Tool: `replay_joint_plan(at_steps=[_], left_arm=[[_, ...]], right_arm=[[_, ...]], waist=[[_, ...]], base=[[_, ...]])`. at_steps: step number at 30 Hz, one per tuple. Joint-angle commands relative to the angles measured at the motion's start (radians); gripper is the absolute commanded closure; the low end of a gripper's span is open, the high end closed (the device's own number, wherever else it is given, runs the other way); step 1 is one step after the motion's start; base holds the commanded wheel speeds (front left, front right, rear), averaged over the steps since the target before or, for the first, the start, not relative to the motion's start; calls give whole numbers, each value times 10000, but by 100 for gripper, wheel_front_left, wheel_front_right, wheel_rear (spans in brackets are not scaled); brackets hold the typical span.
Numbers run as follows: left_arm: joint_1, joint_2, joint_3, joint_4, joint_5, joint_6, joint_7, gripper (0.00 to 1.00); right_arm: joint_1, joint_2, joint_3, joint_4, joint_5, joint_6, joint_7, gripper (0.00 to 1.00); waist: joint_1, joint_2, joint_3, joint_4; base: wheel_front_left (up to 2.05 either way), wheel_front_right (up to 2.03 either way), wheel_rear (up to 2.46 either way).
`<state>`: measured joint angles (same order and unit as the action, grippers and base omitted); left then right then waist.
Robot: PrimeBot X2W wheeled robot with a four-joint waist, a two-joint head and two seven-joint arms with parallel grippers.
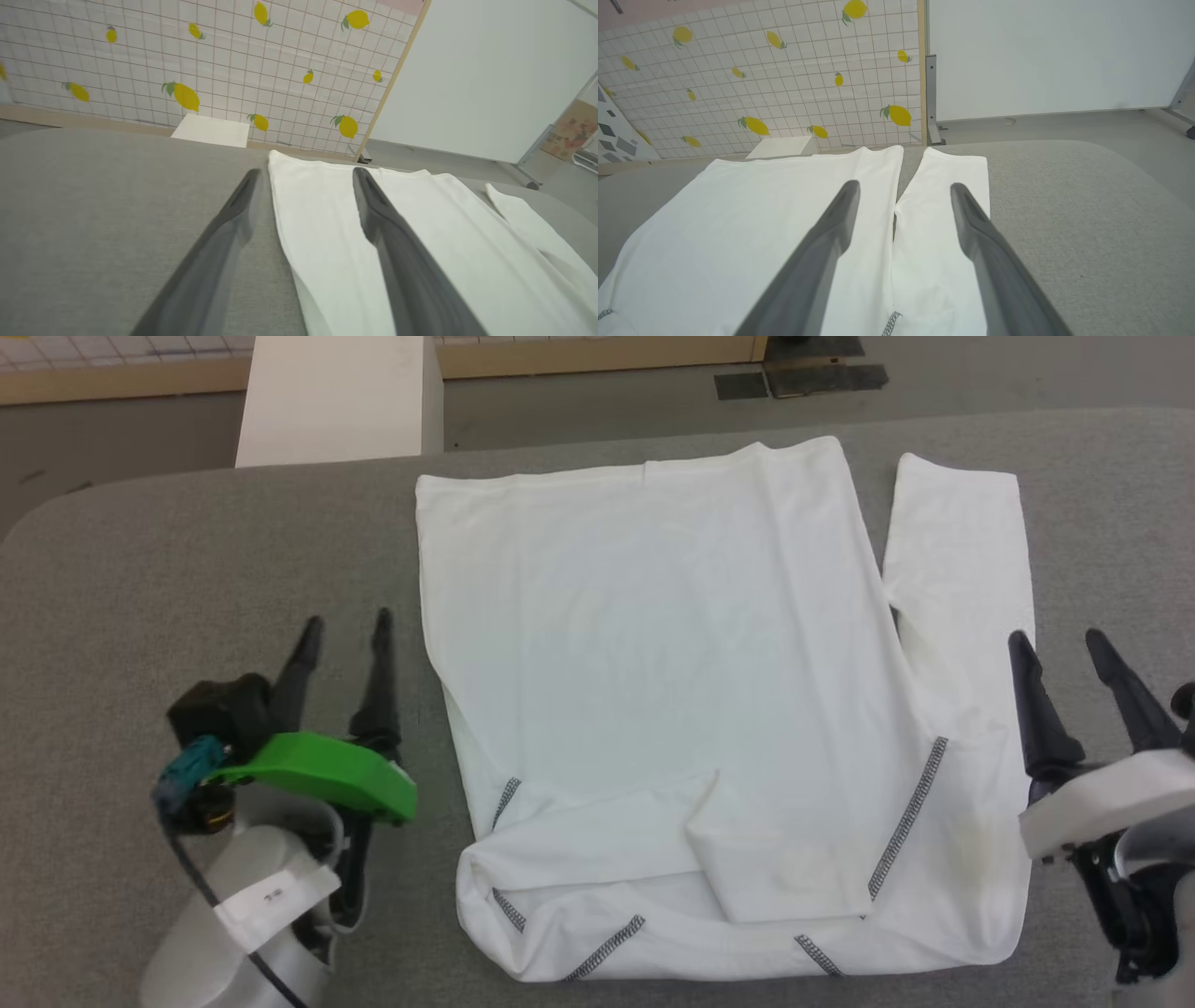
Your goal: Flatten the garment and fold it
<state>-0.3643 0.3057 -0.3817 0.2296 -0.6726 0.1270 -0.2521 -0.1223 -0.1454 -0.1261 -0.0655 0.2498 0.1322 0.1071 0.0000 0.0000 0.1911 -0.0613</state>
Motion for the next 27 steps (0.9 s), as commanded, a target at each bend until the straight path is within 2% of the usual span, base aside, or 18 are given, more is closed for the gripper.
replay_joint_plan(at_steps=[1, 6, 15, 20, 27], left_arm=[[270, 124, 355, -157, 315, 94, -78, 0], [939, -205, 2002, -1284, 1527, 92, -93, 0], [1334, -1266, 3355, -2390, 2859, -888, -95, 0], [1142, -1735, 3862, -2777, 3306, -1340, -96, 0], [790, -2113, 4465, -3090, 3617, -1879, -96, 0]], right_arm=[[-474, -220, -46, 292, 123, -15, 120, 0], [-1829, -806, -168, 1495, 343, -15, 445, 0], [-5056, -1781, -880, 4148, 735, -15, 1968, 0], [-6668, -2115, -1790, 5293, 298, -15, 3015, 0], [-8102, -2322, -2988, 6088, -954, -15, 4308, 0]], waist=[[0, 0, 347, 255], [0, 0, 938, 550], [0, 0, 2592, 1129], [0, 0, 3521, 1488], [0, 0, 4427, 1788]], base=[[0, 0, 0], [0, 0, 0], [0, 0, 0], [0, 0, 0], [0, 0, 0]])
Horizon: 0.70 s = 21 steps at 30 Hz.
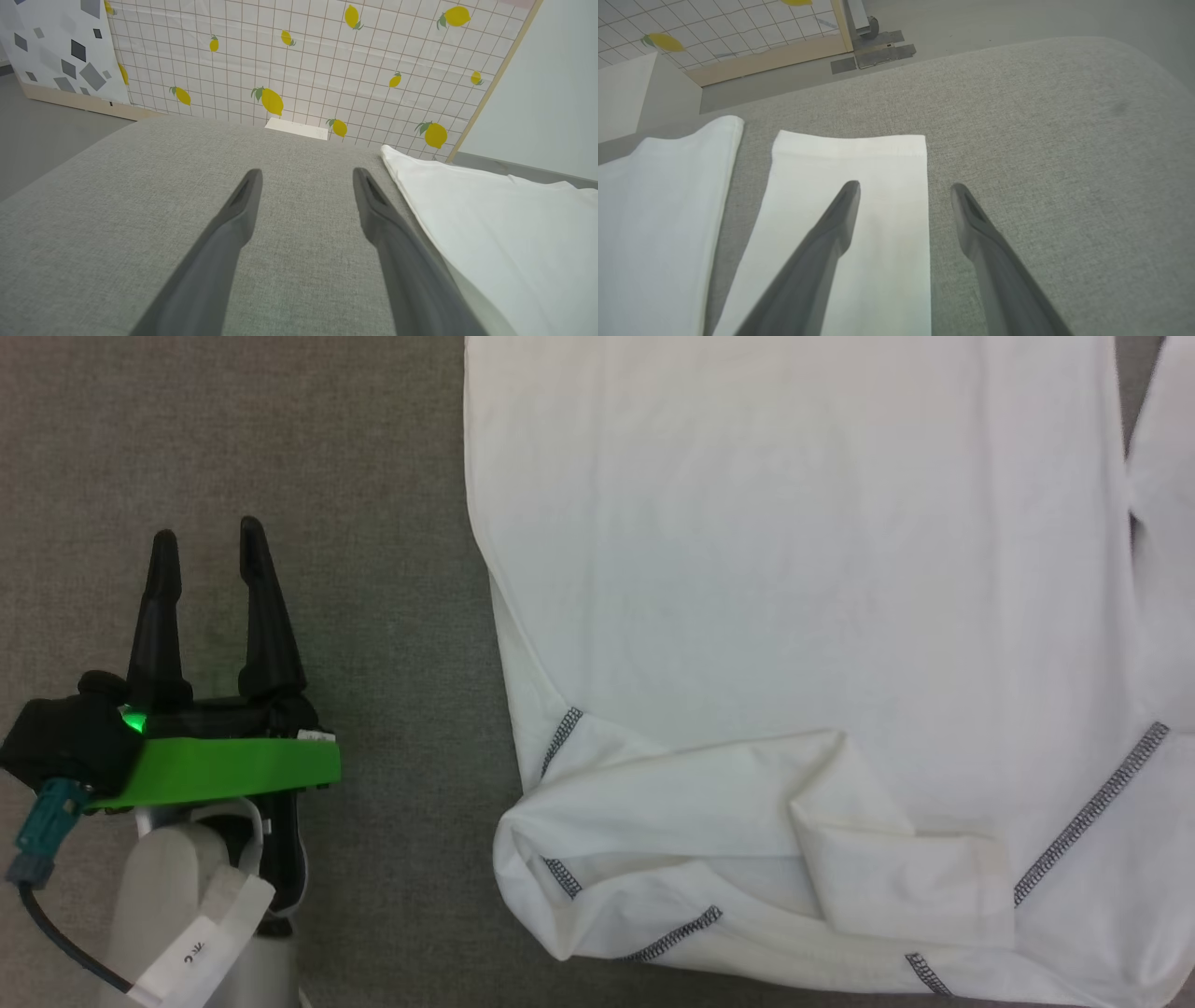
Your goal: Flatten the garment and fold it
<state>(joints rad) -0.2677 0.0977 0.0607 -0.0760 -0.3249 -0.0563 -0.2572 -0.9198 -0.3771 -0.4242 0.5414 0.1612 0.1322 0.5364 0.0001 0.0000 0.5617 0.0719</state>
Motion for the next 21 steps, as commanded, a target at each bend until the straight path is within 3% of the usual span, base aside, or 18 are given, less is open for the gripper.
replay_joint_plan(at_steps=[1, 10, 11, 13, 14, 17, 21], left_arm=[[-230, -77, 126, -64, 175, -116, -45, 0], [-361, -322, 575, -220, 422, -469, -45, 0], [-358, -336, 602, -213, 440, -488, -45, 0], [-352, -362, 662, -205, 491, -526, -45, 0], [-349, -375, 696, -202, 507, -544, -45, 0], [-335, -400, 778, -170, 564, -585, -45, 0], [-331, -427, 855, -54, 642, -632, -45, 0]], right_arm=[[-287, -2, -185, 45, -319, -15, 166, 0], [-955, 490, -1386, -223, -1631, -15, 1666, 0], [-961, 528, -1411, -273, -1656, -15, 1800, 31], [-942, 585, -1421, -392, -1652, -15, 2027, 83], [-908, 582, -1373, -449, -1615, -15, 2124, 100], [-822, 422, -1242, -570, -1482, -15, 2096, 100], [-549, 200, -1127, -782, -1238, -15, 1222, 100]], waist=[[-1, 0, 820, 483], [-1, 0, 1260, 502], [-1, 0, 1273, 496], [-1, 0, 1285, 475], [-1, 0, 1284, 463], [-1, 0, 1239, 413], [-1, 0, 935, 345]], base=[[0, 0, 0], [0, 0, 0], [0, 0, 0], [0, 0, 0], [0, 0, 0], [0, 0, 0], [0, 0, 0]])
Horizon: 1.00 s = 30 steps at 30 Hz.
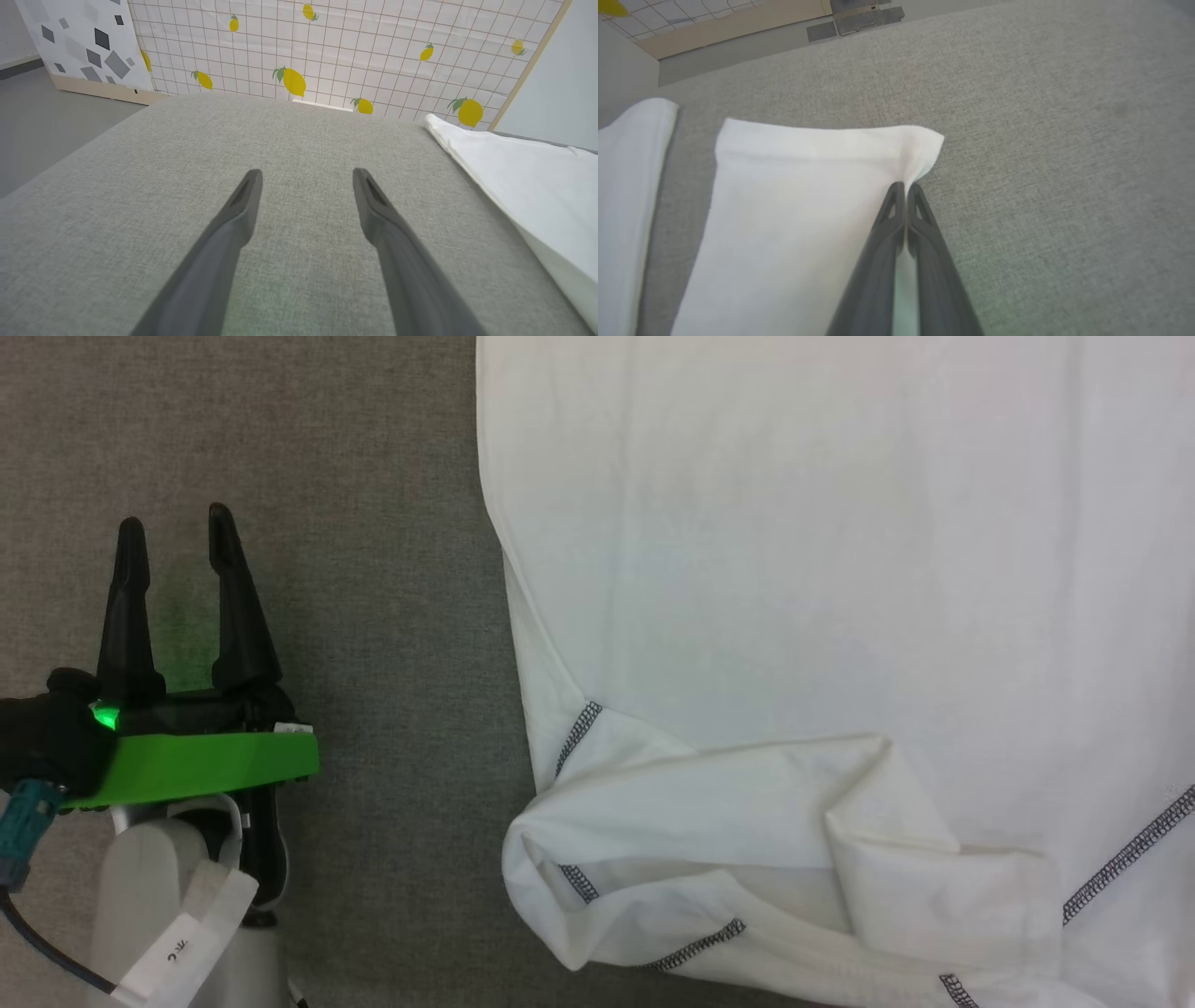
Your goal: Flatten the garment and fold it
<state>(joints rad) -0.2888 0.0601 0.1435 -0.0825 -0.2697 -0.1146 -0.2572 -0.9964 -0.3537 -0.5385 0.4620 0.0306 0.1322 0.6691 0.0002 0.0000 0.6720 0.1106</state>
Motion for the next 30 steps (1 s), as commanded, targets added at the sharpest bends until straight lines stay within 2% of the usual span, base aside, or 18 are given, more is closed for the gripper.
replay_joint_plan(at_steps=[1, 8, 12, 14, 22, 27, 30], left_arm=[[-113, -57, 38, 37, 96, -57, -45, 0], [240, -83, 17, 536, 217, -106, -45, 0], [578, -89, 71, 896, 212, -122, -45, 0], [901, -91, 48, 1161, 225, -133, -45, 0], [1744, -95, -59, 1641, 121, -147, -45, 0], [2036, -96, -196, 1740, 105, -151, -45, 0], [2144, -96, -274, 1761, 93, -153, -45, 0]], right_arm=[[316, -103, 18, -25, 114, -15, -303, 100], [1925, -465, -101, -672, 366, -15, -1540, 100], [3226, -428, -198, -1468, 568, -15, -1687, 100], [4357, -281, -70, -2561, 824, -15, -1443, 100], [6692, 359, 889, -6175, 1362, -15, -126, 100], [7419, 598, 1821, -8087, 1405, -15, 987, 100], [7462, 733, 2710, -9037, 1285, -15, 1626, 100]], waist=[[-2, 0, -268, -54], [-2, 0, -1643, -244], [-2, 0, -2620, -434], [-2, 0, -3331, -588], [-2, 0, -4791, -899], [-2, 0, -5266, -874], [-2, 0, -5422, -797]], base=[[0, 0, 0], [0, 0, 0], [0, 0, 0], [0, 0, 0], [0, 0, 0], [0, 0, 0], [0, 0, 0]])
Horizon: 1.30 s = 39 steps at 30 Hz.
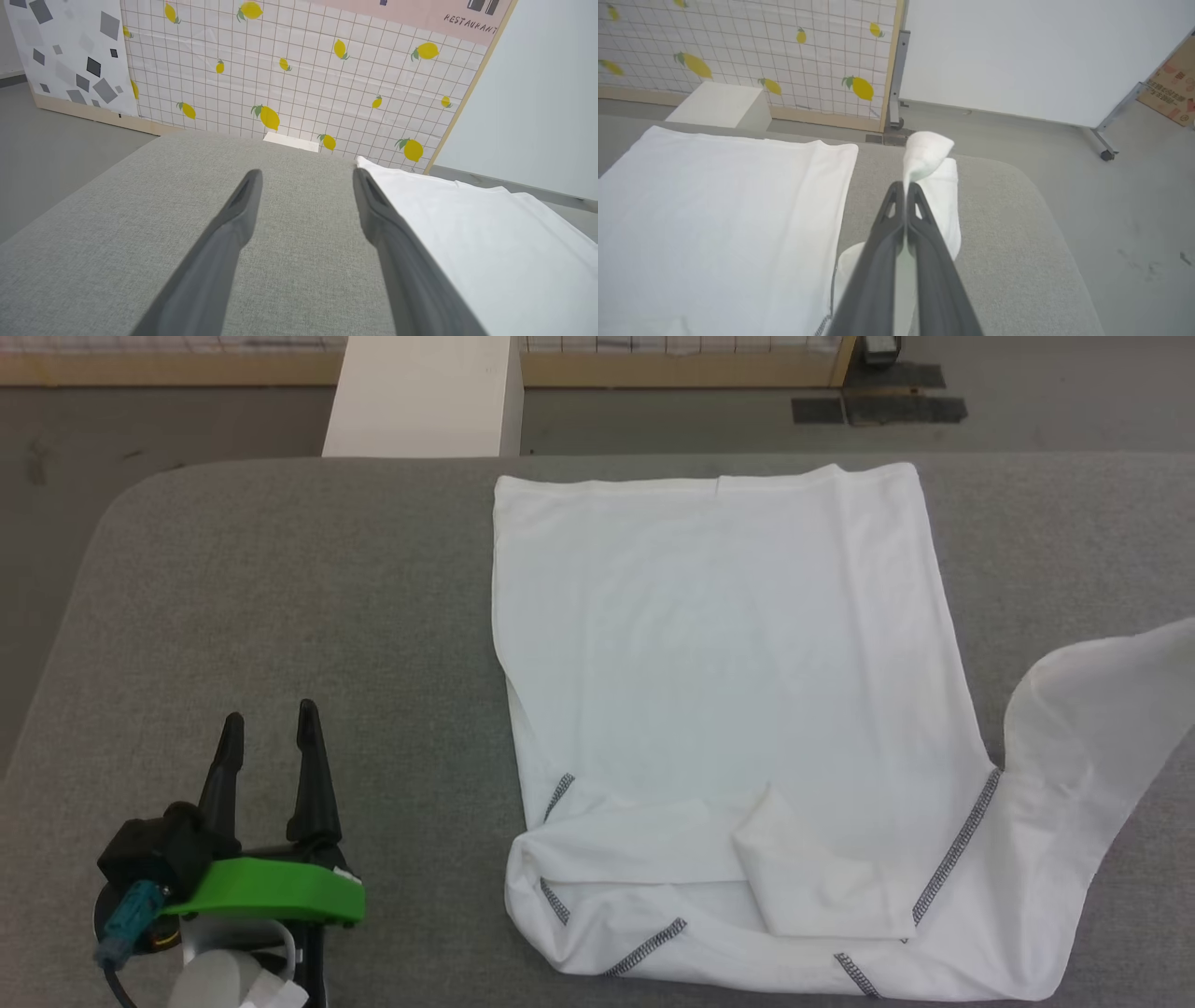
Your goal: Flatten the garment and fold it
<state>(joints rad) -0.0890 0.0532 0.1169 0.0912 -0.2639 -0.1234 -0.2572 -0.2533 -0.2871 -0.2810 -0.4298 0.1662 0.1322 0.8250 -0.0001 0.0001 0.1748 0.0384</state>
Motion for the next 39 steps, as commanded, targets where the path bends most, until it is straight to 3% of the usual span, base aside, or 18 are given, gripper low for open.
replay_joint_plan(at_steps=[1, 5, 8, 16, 24, 29, 30, 31, 32, 35, 39], left_arm=[[167, -27, -29, 21, 29, -65, -45, 0], [229, -28, -166, 32, 0, -67, -45, 0], [290, -28, -224, 12, -51, -68, -45, 0], [281, -28, -295, 5, -105, -70, -45, 0], [122, -29, -382, -21, -208, -60, -45, 0], [89, -29, -391, -45, -241, -22, -45, 0], [94, -29, -382, -52, -246, -15, -45, 0], [100, -29, -375, -59, -252, -10, -45, 0], [105, -29, -366, -66, -257, -4, -45, 0], [119, -29, -347, -80, -246, 7, -45, 0], [136, -29, -341, -98, -200, 13, -45, 0]], right_arm=[[24, 61, 429, -328, -125, -15, 237, 100], [0, 97, 1920, -984, -127, -15, 860, 100], [-28, 131, 3628, -1269, -94, -15, 1219, 100], [310, 314, 7086, 412, 183, -15, 978, 100], [277, 612, 8803, 3362, 180, -15, -174, 100], [267, 717, 9171, 4491, 399, -15, -606, 100], [284, 781, 9162, 4637, 531, -15, -707, 95], [281, 825, 9167, 4695, 620, -15, -810, 51], [287, 881, 9152, 4733, 744, -15, -913, 0], [303, 1036, 8904, 4570, 1020, -15, -1314, 0], [479, 1397, 7823, 3818, 1211, -15, -2318, 0]], waist=[[1, -1, -471, -52], [1, -1, -546, 133], [1, -1, -558, 269], [1, -1, -472, 393], [1, -1, -250, 435], [1, -1, -156, 406], [1, -1, -144, 387], [1, -1, -135, 371], [1, -1, -131, 347], [1, -1, -145, 274], [1, -1, -200, 146]], base=[[0, 0, 0], [0, 0, 0], [0, 0, 0], [0, 0, 0], [0, 0, 0], [0, 0, 0], [0, 0, 0], [0, 0, 0], [0, 0, 0], [0, 0, 0], [0, 0, 0]])
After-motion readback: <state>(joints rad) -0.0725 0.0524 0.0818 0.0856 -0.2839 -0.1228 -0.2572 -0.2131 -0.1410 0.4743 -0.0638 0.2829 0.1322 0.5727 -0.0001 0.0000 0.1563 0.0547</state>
